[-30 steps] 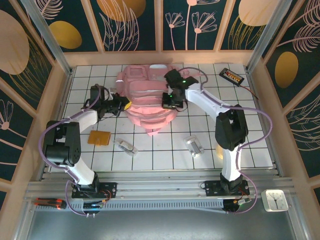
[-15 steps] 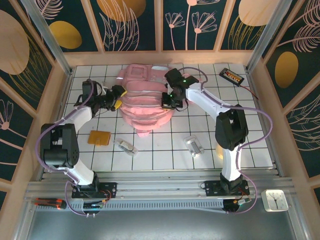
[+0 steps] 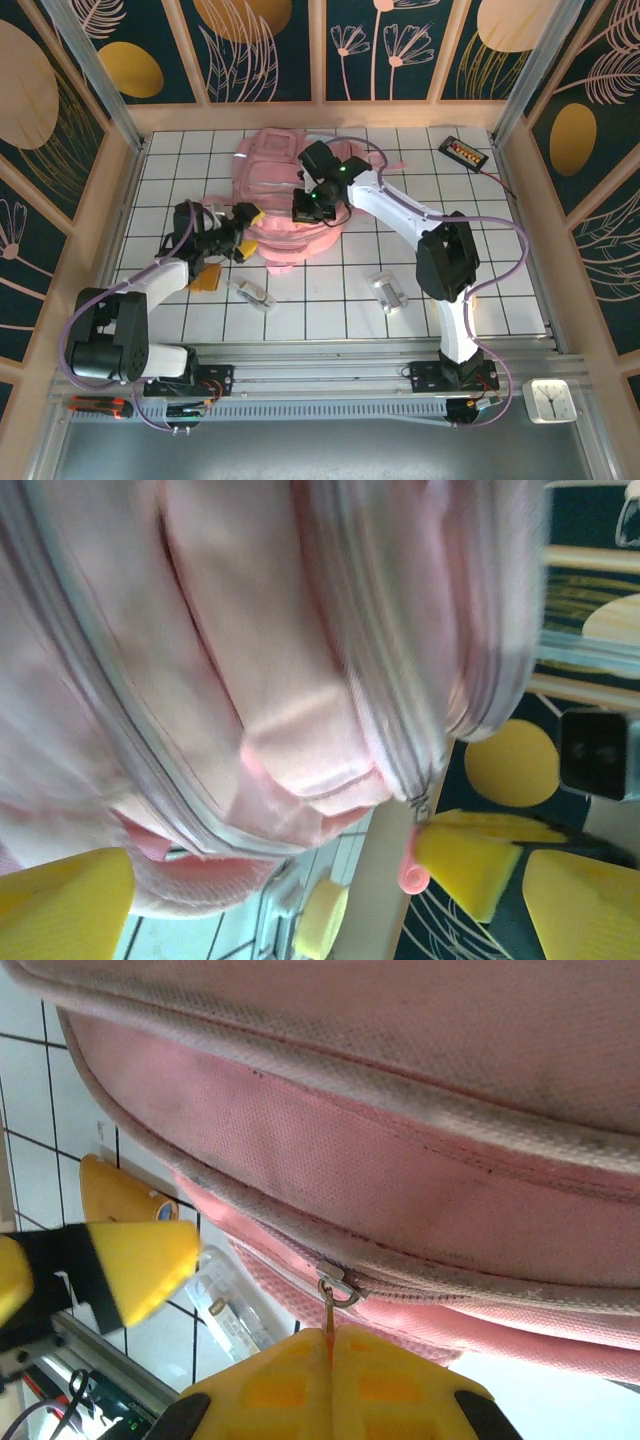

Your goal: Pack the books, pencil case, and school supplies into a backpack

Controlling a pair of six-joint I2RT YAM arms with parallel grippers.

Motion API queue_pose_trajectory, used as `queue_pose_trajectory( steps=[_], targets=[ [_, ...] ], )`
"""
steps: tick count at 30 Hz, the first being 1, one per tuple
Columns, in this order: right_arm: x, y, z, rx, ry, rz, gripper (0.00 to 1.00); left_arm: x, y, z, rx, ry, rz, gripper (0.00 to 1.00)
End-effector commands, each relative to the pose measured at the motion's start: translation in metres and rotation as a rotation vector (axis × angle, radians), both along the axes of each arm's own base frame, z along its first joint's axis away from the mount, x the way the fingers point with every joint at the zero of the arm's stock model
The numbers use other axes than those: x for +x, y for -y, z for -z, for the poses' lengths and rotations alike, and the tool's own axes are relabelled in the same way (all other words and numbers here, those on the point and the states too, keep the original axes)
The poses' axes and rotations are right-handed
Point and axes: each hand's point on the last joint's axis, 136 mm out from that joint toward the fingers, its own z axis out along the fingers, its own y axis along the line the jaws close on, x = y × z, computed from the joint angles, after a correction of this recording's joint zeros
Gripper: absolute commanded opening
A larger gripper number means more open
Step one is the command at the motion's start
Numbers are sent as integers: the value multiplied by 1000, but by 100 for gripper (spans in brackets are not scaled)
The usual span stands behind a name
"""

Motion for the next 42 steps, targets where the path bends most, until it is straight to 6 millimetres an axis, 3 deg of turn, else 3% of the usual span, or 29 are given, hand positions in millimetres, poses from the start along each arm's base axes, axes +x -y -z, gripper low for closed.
queue_pose_trajectory(
  steps=[1, 6, 17, 23, 24, 26, 30, 36, 38, 42],
  targets=[
    [-15, -20, -14, 63, -13, -51, 0, 18, 18, -38, -98, 62, -50, 96],
    [-23, -21, -11, 72, -14, -58, 0, 33, 26, -41, -143, 53, -88, 83],
    [-28, -24, -17, 98, 1, -71, 0, 43, 35, -19, -135, -11, -105, 53],
    [-30, -14, -8, 51, 0, -74, 0, 42, 33, -12, -125, -14, -116, 7],
    [-30, -9, -5, 30, 3, -73, 0, 42, 33, -12, -124, -10, -111, 0],
    [-29, 7, 3, -23, 0, -57, 0, 41, 34, -12, -112, 1, -98, 0],
    [-22, 57, 15, -137, 0, 5, 0, 40, 32, -15, -77, 22, -74, 0],
    [-11, 124, 23, -206, 0, 93, 0, 42, 22, -23, -43, 56, -62, 0],
    [-5, 132, 24, -205, 17, 93, 0, 42, 21, -27, -40, 72, -46, 0],
    [32, 152, 27, -205, 89, 116, 0, 38, 26, -30, -22, 98, 40, 0]
  ],
)
